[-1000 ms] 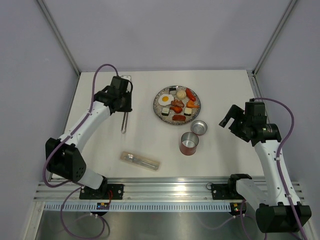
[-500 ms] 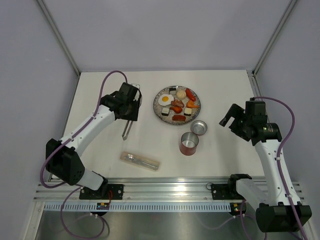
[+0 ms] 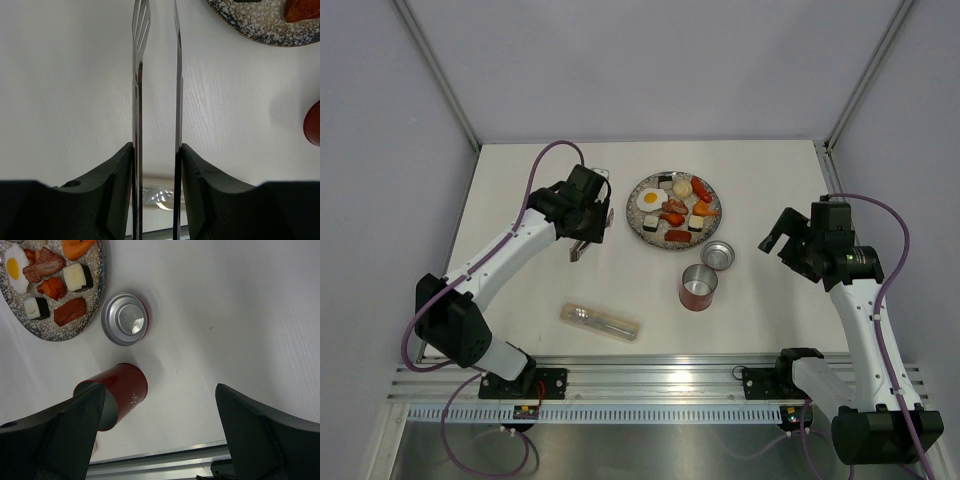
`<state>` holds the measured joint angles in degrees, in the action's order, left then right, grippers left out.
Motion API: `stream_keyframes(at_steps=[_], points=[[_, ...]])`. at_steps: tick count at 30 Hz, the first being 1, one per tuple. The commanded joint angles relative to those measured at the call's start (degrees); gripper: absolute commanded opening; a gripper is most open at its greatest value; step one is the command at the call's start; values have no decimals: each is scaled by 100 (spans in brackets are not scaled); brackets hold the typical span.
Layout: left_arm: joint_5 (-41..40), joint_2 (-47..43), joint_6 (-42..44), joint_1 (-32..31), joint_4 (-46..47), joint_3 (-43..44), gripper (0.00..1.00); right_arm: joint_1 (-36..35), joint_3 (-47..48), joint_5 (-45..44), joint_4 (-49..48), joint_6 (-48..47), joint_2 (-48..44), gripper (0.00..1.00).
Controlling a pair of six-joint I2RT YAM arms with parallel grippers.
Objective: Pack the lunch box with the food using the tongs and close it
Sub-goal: Pick up the fake food from the plate.
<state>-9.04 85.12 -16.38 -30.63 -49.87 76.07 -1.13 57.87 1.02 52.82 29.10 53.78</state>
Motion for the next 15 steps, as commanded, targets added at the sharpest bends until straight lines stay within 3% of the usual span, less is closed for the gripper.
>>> stream_keyframes(at_steps=[1,15], points=[[-37,48,-5,-127,91,399,44,-11,199,4,0,-63,-69,100],[297,601,-5,-628,214,1269,45,-19,304,-5,141,-36,-166,99]])
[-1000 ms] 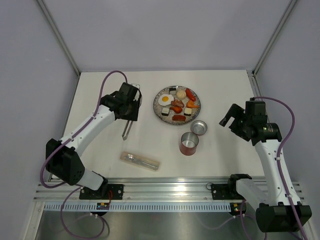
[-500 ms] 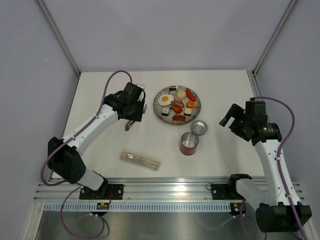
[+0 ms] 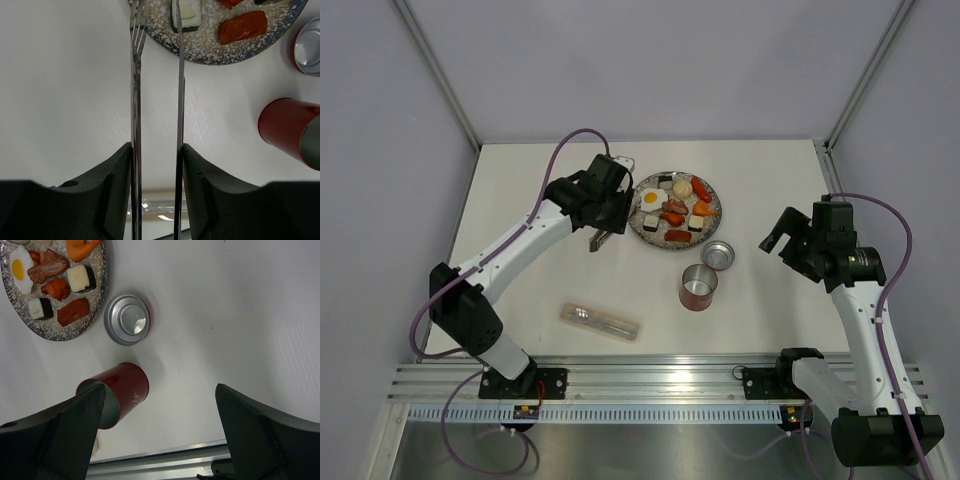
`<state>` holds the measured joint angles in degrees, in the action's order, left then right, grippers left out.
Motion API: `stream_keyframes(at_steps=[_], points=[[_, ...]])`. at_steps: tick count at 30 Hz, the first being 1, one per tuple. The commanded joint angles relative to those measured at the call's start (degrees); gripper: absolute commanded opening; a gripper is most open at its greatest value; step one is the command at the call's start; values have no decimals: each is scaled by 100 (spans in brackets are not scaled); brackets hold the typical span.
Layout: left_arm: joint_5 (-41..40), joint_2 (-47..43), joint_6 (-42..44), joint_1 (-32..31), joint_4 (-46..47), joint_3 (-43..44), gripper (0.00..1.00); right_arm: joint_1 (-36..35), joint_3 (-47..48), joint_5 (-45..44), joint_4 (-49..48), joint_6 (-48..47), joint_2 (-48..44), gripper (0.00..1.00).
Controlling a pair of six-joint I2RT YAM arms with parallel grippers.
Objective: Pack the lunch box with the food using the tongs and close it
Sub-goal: Pick up the fake food from the plate.
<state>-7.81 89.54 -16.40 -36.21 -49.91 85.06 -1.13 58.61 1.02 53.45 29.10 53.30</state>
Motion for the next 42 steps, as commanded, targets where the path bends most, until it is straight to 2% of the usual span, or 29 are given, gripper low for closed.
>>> stream_keyframes(at_steps=[1,23,42], points=[[175,291,-3,-88,219,484,45,-11,212,4,86,-36,-127,100],[404,1215,-188,-282,553,784,50,-11,230,-5,130,-80,-83,99],[-282,1584,76,-493,385,1022,57,-10,265,30,113,-98,-39,100]])
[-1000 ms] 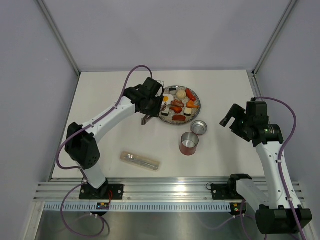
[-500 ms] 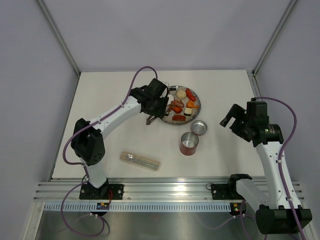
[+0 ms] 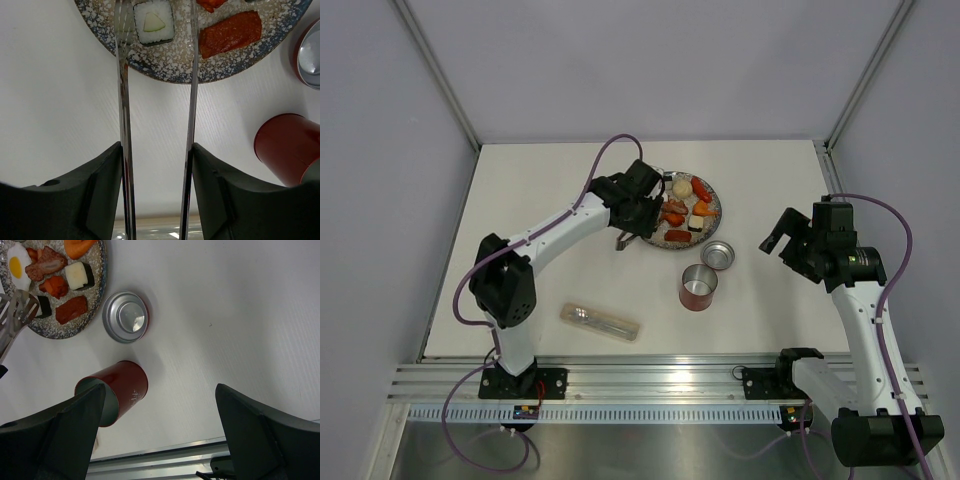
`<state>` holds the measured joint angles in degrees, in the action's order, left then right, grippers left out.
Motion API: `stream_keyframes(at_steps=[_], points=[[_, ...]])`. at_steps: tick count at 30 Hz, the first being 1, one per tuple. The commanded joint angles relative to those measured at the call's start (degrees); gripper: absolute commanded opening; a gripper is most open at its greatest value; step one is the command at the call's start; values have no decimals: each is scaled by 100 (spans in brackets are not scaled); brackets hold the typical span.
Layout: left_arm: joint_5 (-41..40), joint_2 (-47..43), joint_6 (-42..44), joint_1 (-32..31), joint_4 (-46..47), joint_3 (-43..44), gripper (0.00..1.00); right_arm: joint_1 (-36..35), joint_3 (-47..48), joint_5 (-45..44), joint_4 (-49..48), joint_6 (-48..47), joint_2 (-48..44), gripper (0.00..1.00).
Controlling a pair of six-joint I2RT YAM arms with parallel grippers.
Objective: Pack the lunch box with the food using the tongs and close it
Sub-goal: Pick up the fake food from the plate.
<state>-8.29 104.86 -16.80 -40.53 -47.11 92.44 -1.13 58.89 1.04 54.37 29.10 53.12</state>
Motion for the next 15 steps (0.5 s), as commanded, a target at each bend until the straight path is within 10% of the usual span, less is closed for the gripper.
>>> stream_keyframes(at_steps=[1,15], points=[[-234,61,133,-69,106,283,58,-19,228,19,21,-98,-30,99],[-445,325,133,-121,79,160,58,-11,140,19,39,-63,-92,99]])
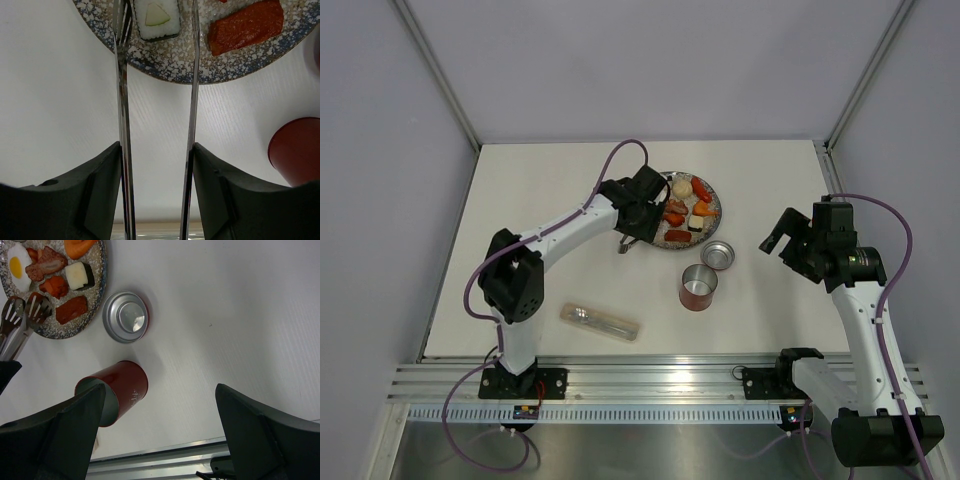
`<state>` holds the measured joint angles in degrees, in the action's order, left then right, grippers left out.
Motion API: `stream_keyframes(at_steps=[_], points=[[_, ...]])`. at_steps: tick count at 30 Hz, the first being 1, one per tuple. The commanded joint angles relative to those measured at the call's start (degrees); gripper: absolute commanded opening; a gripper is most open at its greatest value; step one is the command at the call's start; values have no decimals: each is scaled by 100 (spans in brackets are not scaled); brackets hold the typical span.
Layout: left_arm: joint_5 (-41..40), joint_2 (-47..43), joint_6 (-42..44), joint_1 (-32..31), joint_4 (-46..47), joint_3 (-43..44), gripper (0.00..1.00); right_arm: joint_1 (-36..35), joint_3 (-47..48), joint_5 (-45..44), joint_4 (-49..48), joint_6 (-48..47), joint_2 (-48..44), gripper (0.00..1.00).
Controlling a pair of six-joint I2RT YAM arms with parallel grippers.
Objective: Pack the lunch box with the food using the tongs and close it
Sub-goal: Pick up the fake food from the plate.
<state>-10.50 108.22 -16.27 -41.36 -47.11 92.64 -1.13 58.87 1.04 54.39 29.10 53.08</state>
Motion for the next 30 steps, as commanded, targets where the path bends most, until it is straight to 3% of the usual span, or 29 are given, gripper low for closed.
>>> stream_keyframes(at_steps=[1,4,8,13,15,25,30], points=[[-233,-3,80,-38,79,123,57,-10,142,19,28,-63,-87,99],[-251,6,80,-56,88,70,54,-11,133,11,19,-63,-96,99],[-312,-64,80,-73,27,61,39,-19,133,19,28,-63,-96,99],[-514,-231,89,-109,-175,149,34,-19,125,28,19,-54,-114,100],[-645,-450,89,-144,-237,167,28,-19,116,37,19,-54,-114,99],[-392,-1479,-78,-319,-316,0,25,-19,124,63,-43,-36,-96,99],[-120,-1927,27,-706,-474,-141,25,-11,168,28,-51,-36,-70,100]])
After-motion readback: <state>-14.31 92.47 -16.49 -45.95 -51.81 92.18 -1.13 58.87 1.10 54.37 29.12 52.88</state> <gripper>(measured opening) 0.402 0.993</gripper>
